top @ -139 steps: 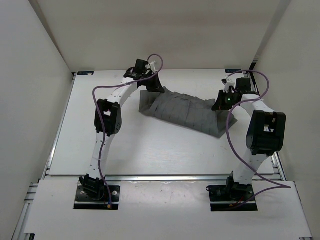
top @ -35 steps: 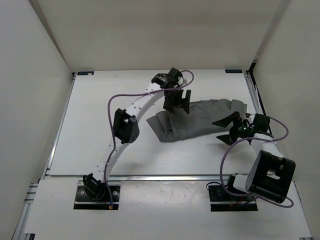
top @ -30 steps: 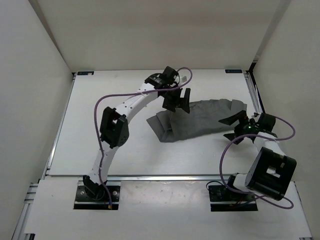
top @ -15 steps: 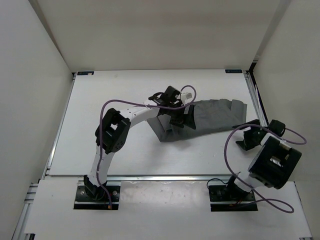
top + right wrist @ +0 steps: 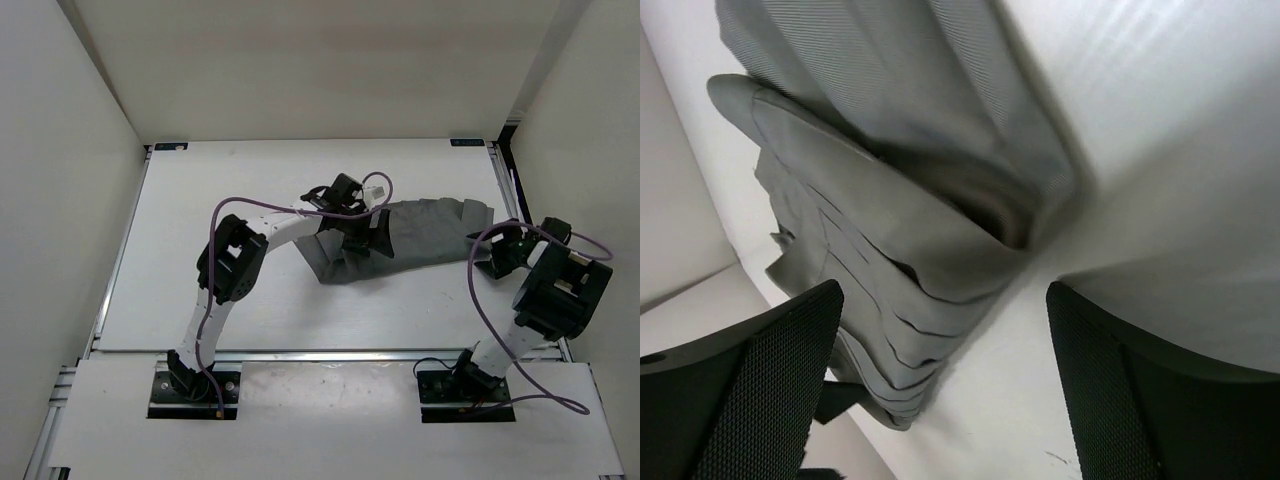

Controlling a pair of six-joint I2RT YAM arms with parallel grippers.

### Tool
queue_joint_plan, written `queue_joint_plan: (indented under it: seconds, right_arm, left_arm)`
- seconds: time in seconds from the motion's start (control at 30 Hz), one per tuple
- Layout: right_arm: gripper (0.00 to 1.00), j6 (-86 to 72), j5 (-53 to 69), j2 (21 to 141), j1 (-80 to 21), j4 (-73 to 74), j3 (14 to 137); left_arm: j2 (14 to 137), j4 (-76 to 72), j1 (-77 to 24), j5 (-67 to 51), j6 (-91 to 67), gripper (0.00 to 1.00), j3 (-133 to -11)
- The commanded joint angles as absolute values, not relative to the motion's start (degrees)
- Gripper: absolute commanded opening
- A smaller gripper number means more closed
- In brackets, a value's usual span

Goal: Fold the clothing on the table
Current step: Fold the skirt

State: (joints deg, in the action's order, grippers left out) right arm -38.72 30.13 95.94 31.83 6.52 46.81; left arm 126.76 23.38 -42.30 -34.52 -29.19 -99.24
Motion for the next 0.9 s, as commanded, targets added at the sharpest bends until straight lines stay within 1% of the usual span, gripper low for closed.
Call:
queue_joint_plan:
  seconds: [0.0,0.03,0.1,0.13,0.17,0.23,0.3,0.33,0.37,0.4,0.43,0.47,0.53,0.57,0.7,0.87]
  right_arm:
    - [0.89,-37.5,28.0,99.8,30.0,5.4,49.4]
    - [0.89,-37.6,28.3,100.5,29.8,5.3,50.8]
    - [0.81,-37.5,29.1,101.7,29.8,4.6,52.5]
    - [0.8,-36.7,29.1,102.6,29.5,5.1,53.9]
    - [0.75,-36.3,29.4,102.9,29.3,4.6,54.6]
    - [0.66,-35.9,30.9,104.5,28.6,4.0,55.6]
    - [0.59,-35.7,32.6,104.8,28.3,2.9,55.6]
    - [0.52,-35.3,33.7,105.0,28.1,1.5,55.8]
    - [0.48,-35.3,35.2,105.6,28.0,1.0,56.0]
    - [0.4,-35.2,36.3,105.6,27.8,0.4,55.7]
    - [0.3,-35.2,37.1,105.6,27.5,-1.2,55.5]
    - [0.25,-35.6,38.0,105.5,27.6,-3.0,55.3]
    - [0.03,-34.6,40.0,105.2,27.1,-4.6,55.0]
    - [0.0,-33.8,40.2,105.3,27.1,-4.8,54.9]
    - [0.0,-31.5,41.5,102.1,26.6,-7.3,54.3]
    - [0.0,-23.5,45.1,95.0,24.9,-6.3,53.9]
  left_arm:
    - [121.7,22.4,-41.5,-34.7,-29.4,0.99,-96.3]
    - [122.2,22.2,-41.6,-35.0,-29.3,0.99,-95.6]
    - [122.5,22.7,-41.2,-34.4,-29.1,0.99,-94.7]
    - [123.0,23.5,-41.2,-34.1,-29.2,0.99,-94.4]
    - [123.0,23.2,-41.0,-34.0,-29.1,0.98,-93.8]
    - [123.0,22.2,-40.5,-33.9,-30.0,0.99,-92.2]
    - [122.8,21.2,-40.2,-33.9,-30.2,0.99,-91.3]
    - [122.6,21.5,-39.8,-33.8,-30.2,0.99,-91.3]
    - [122.7,21.2,-39.5,-34.2,-30.1,0.99,-91.1]
    - [122.3,21.1,-39.1,-33.9,-30.5,0.98,-91.2]
    - [122.4,20.9,-39.4,-33.7,-30.4,0.99,-90.7]
    - [122.3,20.8,-39.3,-33.8,-30.6,0.99,-90.4]
    - [121.8,20.0,-39.3,-33.9,-30.5,0.99,-89.0]
    - [121.6,19.9,-39.1,-33.7,-31.1,0.99,-88.4]
    - [120.1,17.8,-38.9,-33.7,-31.3,0.99,-85.4]
    - [119.4,16.5,-37.6,-32.2,-32.6,0.99,-84.1]
